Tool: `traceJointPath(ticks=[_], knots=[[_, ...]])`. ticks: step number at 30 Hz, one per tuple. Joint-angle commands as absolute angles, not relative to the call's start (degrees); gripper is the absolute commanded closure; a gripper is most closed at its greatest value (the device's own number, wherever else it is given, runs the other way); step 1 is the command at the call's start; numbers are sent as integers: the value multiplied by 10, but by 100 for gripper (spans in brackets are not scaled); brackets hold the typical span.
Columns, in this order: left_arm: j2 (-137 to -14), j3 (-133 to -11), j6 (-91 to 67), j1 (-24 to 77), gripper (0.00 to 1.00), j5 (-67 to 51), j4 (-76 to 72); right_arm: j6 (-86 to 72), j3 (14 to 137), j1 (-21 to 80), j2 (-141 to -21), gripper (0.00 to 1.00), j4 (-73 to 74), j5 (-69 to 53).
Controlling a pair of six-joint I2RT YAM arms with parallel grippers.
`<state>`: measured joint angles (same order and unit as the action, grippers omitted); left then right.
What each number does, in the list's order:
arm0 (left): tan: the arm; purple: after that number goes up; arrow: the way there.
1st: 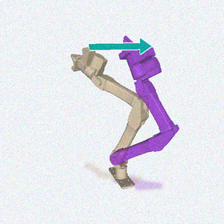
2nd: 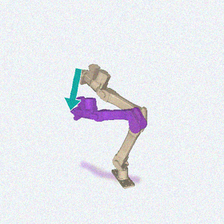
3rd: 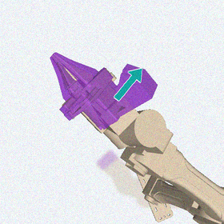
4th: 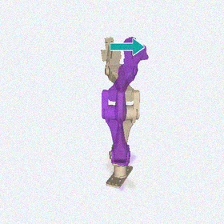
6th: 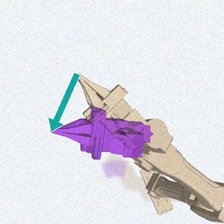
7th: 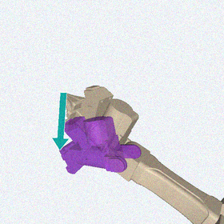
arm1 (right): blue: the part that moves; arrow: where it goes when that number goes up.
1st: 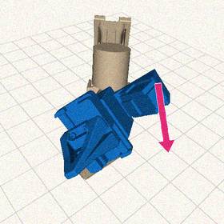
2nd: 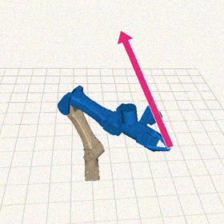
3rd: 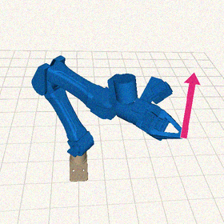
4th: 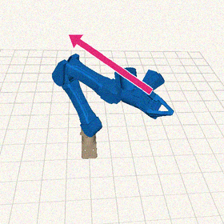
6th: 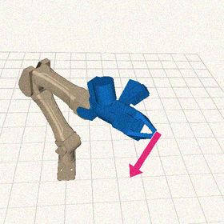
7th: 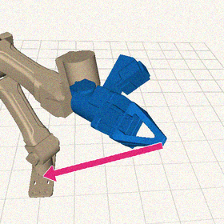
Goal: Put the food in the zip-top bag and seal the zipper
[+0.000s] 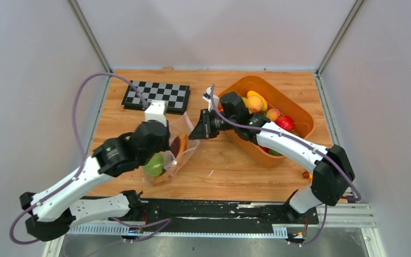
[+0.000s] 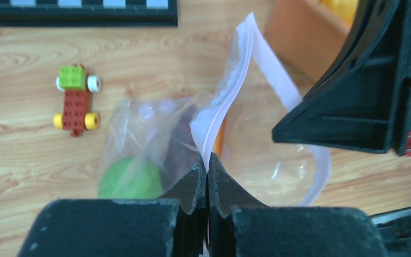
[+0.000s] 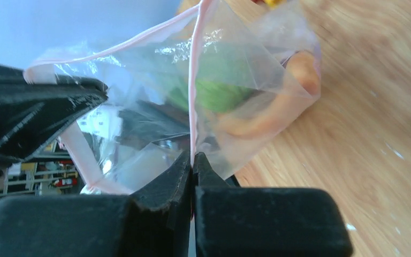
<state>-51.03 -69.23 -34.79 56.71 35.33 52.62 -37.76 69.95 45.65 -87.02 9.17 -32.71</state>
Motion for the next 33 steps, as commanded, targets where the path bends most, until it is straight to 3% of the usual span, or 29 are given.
traceJointPath(ticks=[1, 9, 14, 16, 19, 23, 29, 33], knots=[[-541, -640, -366, 566, 99, 328, 445, -345, 673, 427, -854, 96, 144, -309], [-555, -629, -358, 566, 99, 299, 383, -289, 723, 420, -810, 93, 231, -259], [-542, -624, -351, 566, 99, 290, 355, -277, 720, 420, -780, 83, 274, -212], [-535, -614, -355, 566, 99, 286, 349, -256, 721, 420, -751, 75, 281, -206], [-525, -601, -358, 565, 99, 284, 339, -228, 731, 420, -707, 55, 293, -166], [-520, -594, -357, 565, 98, 279, 333, -185, 728, 413, -647, 31, 315, -45], [-518, -595, -354, 565, 98, 268, 327, -154, 696, 368, -603, 9, 354, 153], [-517, -596, -353, 565, 98, 259, 318, -162, 669, 274, -617, 4, 349, 146]])
